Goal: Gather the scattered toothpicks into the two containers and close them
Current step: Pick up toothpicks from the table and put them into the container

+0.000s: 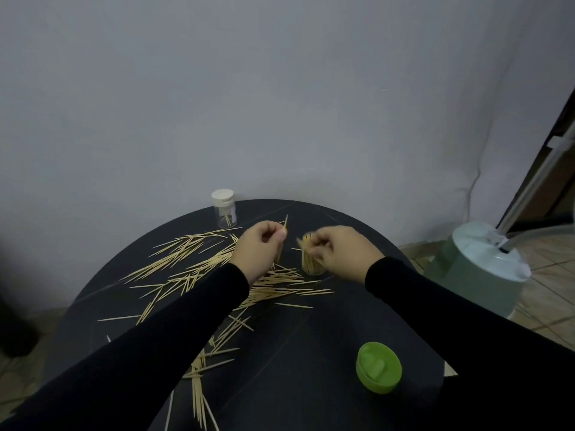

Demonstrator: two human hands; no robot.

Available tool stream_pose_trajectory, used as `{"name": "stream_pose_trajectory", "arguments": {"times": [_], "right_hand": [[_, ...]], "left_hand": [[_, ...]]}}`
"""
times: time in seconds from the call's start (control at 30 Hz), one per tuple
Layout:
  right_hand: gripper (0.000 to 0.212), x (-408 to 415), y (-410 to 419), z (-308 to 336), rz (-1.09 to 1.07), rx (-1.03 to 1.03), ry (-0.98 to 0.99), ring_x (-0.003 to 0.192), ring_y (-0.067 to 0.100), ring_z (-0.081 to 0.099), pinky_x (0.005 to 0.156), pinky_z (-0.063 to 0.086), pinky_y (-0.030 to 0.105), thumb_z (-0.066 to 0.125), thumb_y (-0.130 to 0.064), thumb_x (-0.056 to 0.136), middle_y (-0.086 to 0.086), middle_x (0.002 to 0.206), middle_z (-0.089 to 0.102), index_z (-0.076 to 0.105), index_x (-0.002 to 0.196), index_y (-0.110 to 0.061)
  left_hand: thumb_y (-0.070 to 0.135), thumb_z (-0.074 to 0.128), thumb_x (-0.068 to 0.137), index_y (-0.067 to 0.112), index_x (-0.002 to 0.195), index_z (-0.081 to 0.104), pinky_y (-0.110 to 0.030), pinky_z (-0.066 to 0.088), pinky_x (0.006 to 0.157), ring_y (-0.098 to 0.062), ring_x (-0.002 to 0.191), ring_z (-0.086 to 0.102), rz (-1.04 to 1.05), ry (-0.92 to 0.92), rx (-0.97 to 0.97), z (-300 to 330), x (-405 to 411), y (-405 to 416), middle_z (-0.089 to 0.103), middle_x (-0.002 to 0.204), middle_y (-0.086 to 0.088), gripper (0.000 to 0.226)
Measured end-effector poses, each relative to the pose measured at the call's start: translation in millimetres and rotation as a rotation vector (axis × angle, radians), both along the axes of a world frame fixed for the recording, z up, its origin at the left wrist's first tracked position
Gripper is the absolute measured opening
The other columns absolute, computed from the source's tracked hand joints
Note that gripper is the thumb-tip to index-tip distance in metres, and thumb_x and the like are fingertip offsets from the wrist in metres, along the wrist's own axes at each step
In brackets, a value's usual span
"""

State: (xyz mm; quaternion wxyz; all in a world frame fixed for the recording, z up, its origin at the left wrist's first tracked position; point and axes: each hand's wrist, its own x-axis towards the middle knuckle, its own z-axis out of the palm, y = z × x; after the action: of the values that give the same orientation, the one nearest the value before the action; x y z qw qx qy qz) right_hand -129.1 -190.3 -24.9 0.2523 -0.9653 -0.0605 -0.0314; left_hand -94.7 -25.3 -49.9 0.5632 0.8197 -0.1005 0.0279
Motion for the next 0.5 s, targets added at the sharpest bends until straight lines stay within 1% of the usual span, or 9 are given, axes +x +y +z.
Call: {"name": "stream_pose_trajectory", "arguments": {"times": [0.07,0.13,0.2,0.23,0.3,0.37,0.43,0.47,0.5], "right_hand": [[0.01,6,1,-1,-0.07,0.325,-0.089,0.096,0.012,0.06,0.084,0.051,0.027,0.056,-0.019,0.095,-0.005,0.101,0.063,0.063,0.103,-0.022],[0.013,13,1,-2,-0.118,0.526,-0.134,0.094,0.009,0.058,0.079,0.047,0.019,0.055,-0.016,0.096,-0.005,0.098,0.061,0.063,0.107,-0.017],[0.018,18,1,-4,-0.157,0.636,-0.162,0.09,0.008,0.057,0.072,0.044,0.012,0.054,-0.015,0.097,-0.004,0.095,0.06,0.062,0.112,-0.012],[0.019,20,0,-6,-0.178,0.681,-0.173,0.088,0.008,0.057,0.069,0.043,0.009,0.053,-0.015,0.097,-0.003,0.095,0.06,0.062,0.114,-0.011],[0.021,23,-2,-11,-0.22,0.729,-0.203,0.084,0.003,0.056,0.063,0.043,0.007,0.052,-0.016,0.098,-0.003,0.095,0.06,0.061,0.116,-0.011],[0.02,26,-6,-16,-0.251,0.743,-0.249,0.083,0.0,0.055,0.063,0.043,0.008,0.052,-0.017,0.098,-0.004,0.094,0.06,0.06,0.115,-0.011],[0.019,28,-10,-20,-0.279,0.767,-0.289,0.083,0.0,0.055,0.066,0.043,0.009,0.052,-0.017,0.098,-0.005,0.094,0.061,0.06,0.115,-0.011],[0.019,30,-12,-22,-0.288,0.776,-0.298,0.084,0.0,0.056,0.067,0.043,0.009,0.052,-0.017,0.098,-0.005,0.094,0.061,0.06,0.114,-0.012],[0.019,31,-12,-24,-0.293,0.776,-0.294,0.084,0.001,0.056,0.067,0.043,0.009,0.052,-0.017,0.098,-0.005,0.094,0.061,0.06,0.114,-0.012]], "left_hand": [[0.022,0.051,0.097,0.016,0.111,0.062,-0.021,0.045,0.074,-0.012,0.092,0.057,0.032,0.038,-0.196,2,4,-4,0.062,0.097,0.002,0.019],[0.023,0.051,0.097,0.013,0.114,0.061,-0.027,0.046,0.081,-0.01,0.085,0.054,0.05,0.071,-0.355,7,8,-9,0.06,0.092,0.004,0.022],[0.024,0.052,0.097,0.013,0.114,0.061,-0.042,0.045,0.093,-0.007,0.08,0.051,0.055,0.104,-0.468,12,11,-14,0.058,0.09,0.006,0.022],[0.024,0.053,0.097,0.014,0.112,0.061,-0.049,0.041,0.1,-0.006,0.078,0.05,0.051,0.119,-0.507,14,13,-17,0.058,0.09,0.006,0.019],[0.023,0.054,0.096,0.017,0.107,0.061,-0.054,0.034,0.106,-0.005,0.075,0.049,0.045,0.142,-0.558,14,15,-24,0.058,0.089,0.006,0.015],[0.022,0.054,0.096,0.018,0.106,0.062,-0.053,0.034,0.106,-0.004,0.072,0.048,0.042,0.154,-0.578,13,14,-32,0.058,0.088,0.006,0.013],[0.022,0.054,0.096,0.015,0.109,0.062,-0.05,0.04,0.102,-0.004,0.072,0.048,0.035,0.152,-0.575,11,12,-41,0.058,0.089,0.006,0.017],[0.022,0.054,0.096,0.015,0.111,0.062,-0.047,0.045,0.096,-0.005,0.073,0.049,0.032,0.148,-0.563,10,11,-45,0.058,0.09,0.006,0.018],[0.022,0.054,0.096,0.015,0.112,0.061,-0.039,0.049,0.086,-0.006,0.077,0.051,0.035,0.144,-0.551,8,11,-48,0.059,0.091,0.006,0.019]]}}
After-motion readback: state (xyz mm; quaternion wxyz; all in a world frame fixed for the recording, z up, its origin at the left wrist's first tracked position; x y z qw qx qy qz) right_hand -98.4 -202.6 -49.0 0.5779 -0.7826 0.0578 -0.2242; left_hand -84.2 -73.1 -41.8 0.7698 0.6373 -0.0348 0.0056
